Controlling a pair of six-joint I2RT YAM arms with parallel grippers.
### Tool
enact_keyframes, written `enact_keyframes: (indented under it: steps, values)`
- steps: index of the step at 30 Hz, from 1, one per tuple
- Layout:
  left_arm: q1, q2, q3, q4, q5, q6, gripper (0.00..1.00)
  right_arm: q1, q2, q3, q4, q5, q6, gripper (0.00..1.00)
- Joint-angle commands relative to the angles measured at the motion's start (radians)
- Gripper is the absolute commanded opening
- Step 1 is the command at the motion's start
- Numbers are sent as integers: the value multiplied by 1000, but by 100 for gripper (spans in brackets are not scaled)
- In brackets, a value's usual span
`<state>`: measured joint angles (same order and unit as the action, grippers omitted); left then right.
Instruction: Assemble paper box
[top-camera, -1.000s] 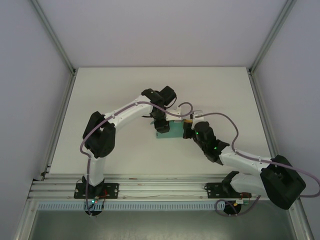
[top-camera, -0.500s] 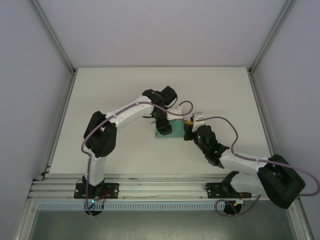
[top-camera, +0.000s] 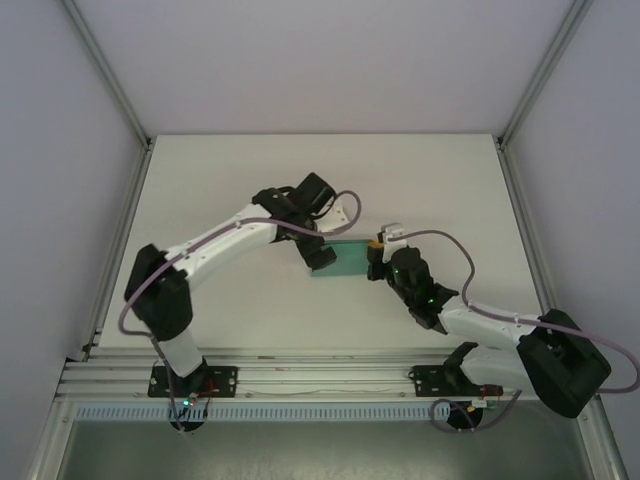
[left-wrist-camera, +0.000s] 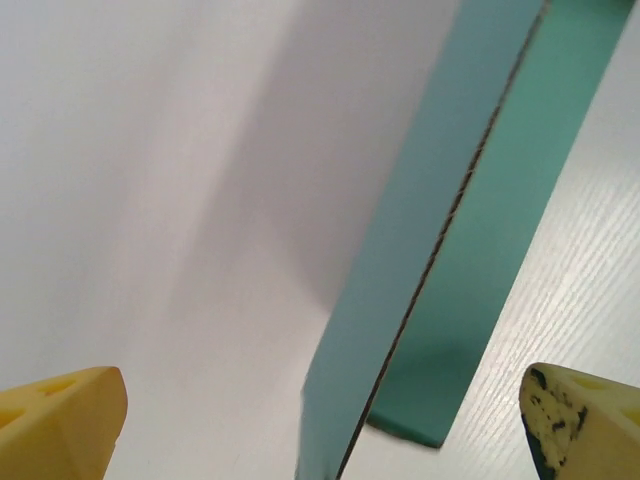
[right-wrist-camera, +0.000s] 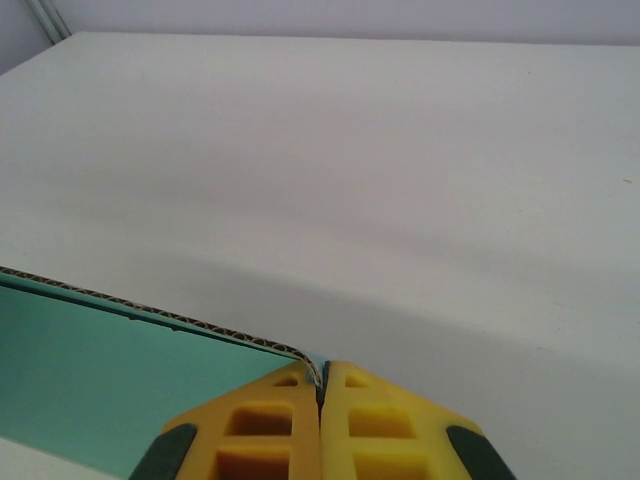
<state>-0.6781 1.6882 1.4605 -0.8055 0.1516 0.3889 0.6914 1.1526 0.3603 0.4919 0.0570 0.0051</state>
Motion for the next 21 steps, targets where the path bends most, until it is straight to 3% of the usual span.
enact_keyframes:
  steps: [1, 5, 11, 15, 21]
  values:
    - [29, -57, -61, 80, -109, -168, 98, 14, 28, 9, -203, 10, 1, 0]
    - [45, -68, -86, 93, -34, -210, 64, 23, 58, 51, -244, 25, -16, 0]
    - [45, -33, -83, 92, -6, -215, 49, 26, 69, 69, -257, 41, -9, 0]
    - [45, -35, -101, 100, 8, -214, 46, 25, 70, 78, -271, 38, -7, 0]
    - [52, -75, -119, 115, -3, -229, 62, 26, 82, 94, -295, 33, -5, 0]
